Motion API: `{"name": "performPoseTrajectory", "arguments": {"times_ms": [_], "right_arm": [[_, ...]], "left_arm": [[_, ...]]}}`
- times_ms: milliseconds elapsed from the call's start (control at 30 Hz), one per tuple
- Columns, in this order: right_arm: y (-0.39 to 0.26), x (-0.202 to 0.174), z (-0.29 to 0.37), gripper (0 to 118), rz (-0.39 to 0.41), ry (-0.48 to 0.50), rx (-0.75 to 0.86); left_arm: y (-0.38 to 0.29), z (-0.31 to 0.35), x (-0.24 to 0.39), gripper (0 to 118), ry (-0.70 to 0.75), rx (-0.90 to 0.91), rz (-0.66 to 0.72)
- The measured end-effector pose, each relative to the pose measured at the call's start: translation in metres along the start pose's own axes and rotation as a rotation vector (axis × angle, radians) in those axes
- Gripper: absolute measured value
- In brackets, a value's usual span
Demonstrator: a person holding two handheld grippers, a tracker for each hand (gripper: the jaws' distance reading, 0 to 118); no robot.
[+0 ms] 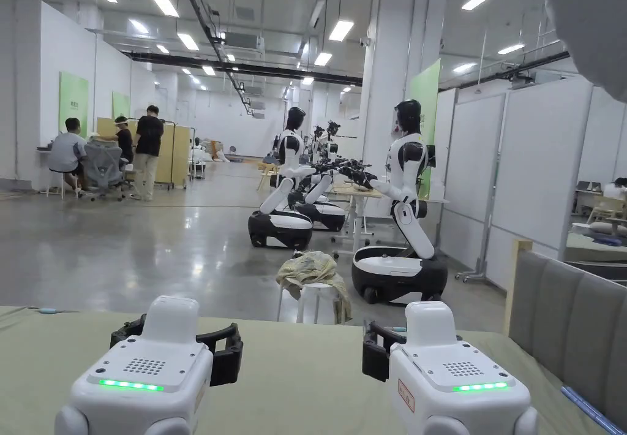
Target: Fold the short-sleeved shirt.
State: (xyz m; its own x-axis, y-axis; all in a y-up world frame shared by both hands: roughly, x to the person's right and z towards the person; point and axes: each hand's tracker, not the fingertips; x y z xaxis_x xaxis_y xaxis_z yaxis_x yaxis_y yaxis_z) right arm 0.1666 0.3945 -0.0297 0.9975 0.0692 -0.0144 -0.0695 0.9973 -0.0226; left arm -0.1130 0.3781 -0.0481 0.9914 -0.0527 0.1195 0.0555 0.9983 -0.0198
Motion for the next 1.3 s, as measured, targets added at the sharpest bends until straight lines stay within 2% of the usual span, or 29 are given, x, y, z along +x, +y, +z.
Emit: {"name": "performPoseTrajectory", "arguments": {"times_ms": [67, 100, 133, 333, 467, 533, 667, 700, 767, 833, 933, 1033, 1100, 1167, 1300], "right_arm": [[-0.001, -0.002, 0.001, 103, -0.008, 0.012, 0.006], [-0.001, -0.003, 0.001, 116, -0.012, 0.014, 0.013], [0.000, -0.004, 0.002, 118, -0.015, 0.020, 0.018], [-0.006, -0.003, -0.019, 118, -0.019, 0.029, 0.021], [-0.003, -0.003, -0.011, 118, -0.058, 0.093, -0.042], [-0.003, -0.005, -0.004, 118, -0.042, 0.130, -0.043], [-0.009, -0.013, -0.002, 118, 0.010, 0.120, -0.029], [-0.009, -0.013, -0.003, 118, 0.008, 0.142, -0.058], [-0.008, -0.012, -0.005, 118, -0.051, 0.171, -0.125], [-0.004, -0.010, 0.000, 118, -0.097, 0.158, -0.141], [-0.002, -0.009, -0.003, 118, -0.116, 0.109, -0.129], [0.007, -0.013, 0.001, 118, -0.112, 0.029, -0.093], [0.016, -0.019, 0.008, 118, -0.088, -0.018, -0.120], [0.021, -0.023, 0.010, 118, -0.097, -0.073, -0.160], [0.026, -0.028, 0.011, 118, -0.117, -0.066, -0.168]], "left_arm": [[0.002, -0.001, 0.002, 92, 0.003, 0.008, 0.002], [0.004, -0.002, 0.001, 92, 0.002, 0.010, 0.004], [0.005, -0.004, 0.001, 92, 0.008, 0.006, 0.006], [0.011, -0.001, 0.006, 92, 0.033, 0.010, 0.002], [0.012, 0.000, 0.007, 92, 0.031, 0.011, 0.003], [0.012, 0.000, 0.008, 92, 0.040, 0.011, 0.002], [0.010, 0.001, 0.009, 92, 0.036, 0.008, 0.014], [0.008, 0.001, 0.009, 92, 0.036, 0.004, 0.014], [0.008, 0.001, 0.009, 92, 0.032, -0.014, 0.010], [0.006, 0.000, 0.009, 92, 0.036, -0.027, 0.009], [0.005, 0.001, 0.008, 92, 0.041, -0.025, 0.023], [0.006, 0.001, 0.006, 92, 0.043, -0.029, 0.034], [0.007, 0.000, 0.007, 92, 0.049, -0.033, 0.035], [0.007, -0.001, 0.006, 92, 0.057, -0.036, 0.040], [0.007, 0.000, 0.005, 92, 0.045, -0.027, 0.063]]}}
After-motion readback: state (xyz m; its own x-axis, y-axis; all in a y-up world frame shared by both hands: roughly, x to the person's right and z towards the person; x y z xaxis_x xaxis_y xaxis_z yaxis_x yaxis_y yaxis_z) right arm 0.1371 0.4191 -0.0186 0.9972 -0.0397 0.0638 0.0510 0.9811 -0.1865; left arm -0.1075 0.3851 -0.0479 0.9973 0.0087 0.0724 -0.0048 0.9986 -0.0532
